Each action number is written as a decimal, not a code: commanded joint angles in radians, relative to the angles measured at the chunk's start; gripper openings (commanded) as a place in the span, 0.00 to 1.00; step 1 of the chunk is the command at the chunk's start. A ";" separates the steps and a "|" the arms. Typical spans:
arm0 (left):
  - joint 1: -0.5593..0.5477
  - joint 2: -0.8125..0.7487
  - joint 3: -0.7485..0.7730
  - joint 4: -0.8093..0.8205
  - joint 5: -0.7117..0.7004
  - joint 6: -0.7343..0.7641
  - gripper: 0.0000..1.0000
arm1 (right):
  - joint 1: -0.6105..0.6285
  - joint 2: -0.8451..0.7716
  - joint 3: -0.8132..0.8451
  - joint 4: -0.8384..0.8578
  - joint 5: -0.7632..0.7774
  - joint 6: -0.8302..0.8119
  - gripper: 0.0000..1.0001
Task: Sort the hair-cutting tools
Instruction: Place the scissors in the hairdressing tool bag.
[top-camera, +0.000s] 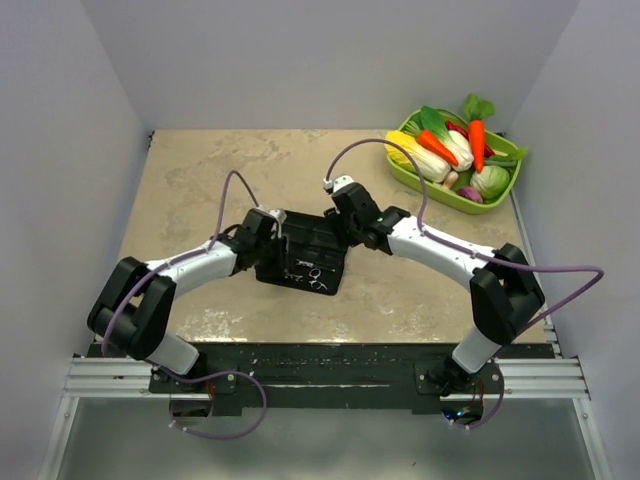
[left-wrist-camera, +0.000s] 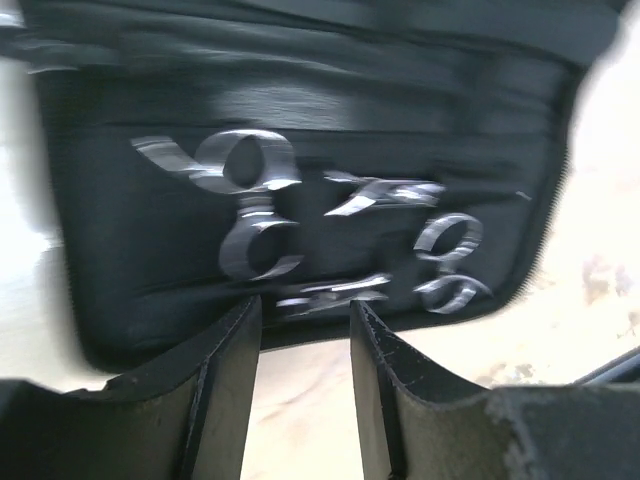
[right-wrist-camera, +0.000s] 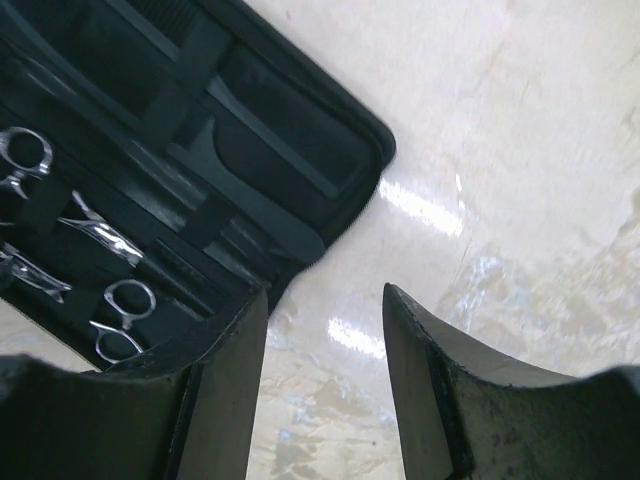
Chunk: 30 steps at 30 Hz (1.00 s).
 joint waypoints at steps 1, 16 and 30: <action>-0.152 0.069 -0.027 0.088 0.077 -0.121 0.45 | -0.014 -0.059 -0.055 -0.043 0.000 0.096 0.52; -0.225 -0.030 0.291 -0.217 -0.156 -0.008 0.46 | -0.014 -0.182 -0.154 -0.053 -0.067 0.115 0.51; 0.031 -0.109 0.156 -0.276 -0.210 0.086 0.46 | -0.010 -0.038 -0.163 0.000 -0.308 0.069 0.07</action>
